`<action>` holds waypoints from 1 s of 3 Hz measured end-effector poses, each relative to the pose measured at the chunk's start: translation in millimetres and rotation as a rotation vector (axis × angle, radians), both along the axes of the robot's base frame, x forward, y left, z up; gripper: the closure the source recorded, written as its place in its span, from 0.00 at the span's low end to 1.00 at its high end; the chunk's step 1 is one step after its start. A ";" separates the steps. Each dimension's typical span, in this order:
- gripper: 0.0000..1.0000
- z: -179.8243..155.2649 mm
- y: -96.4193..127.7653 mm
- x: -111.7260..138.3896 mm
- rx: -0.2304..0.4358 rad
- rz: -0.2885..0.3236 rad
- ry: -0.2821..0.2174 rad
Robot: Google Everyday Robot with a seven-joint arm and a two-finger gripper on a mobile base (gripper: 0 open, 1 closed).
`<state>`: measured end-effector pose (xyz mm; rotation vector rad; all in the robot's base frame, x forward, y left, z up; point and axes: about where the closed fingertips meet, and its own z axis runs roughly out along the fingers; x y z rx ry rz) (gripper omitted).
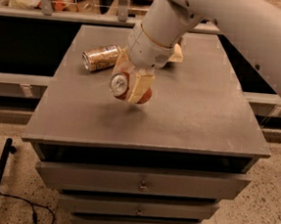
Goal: Place coke can upright
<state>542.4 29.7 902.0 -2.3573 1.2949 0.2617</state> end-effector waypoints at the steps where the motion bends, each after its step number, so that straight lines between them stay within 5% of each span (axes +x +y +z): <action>1: 1.00 19.6 -13.3 13.6 0.125 -0.153 0.092; 3: 1.00 25.9 -41.7 46.5 0.373 -0.498 0.372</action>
Offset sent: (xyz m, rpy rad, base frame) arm 0.0615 -0.0553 0.0394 0.4443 0.4513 -0.5981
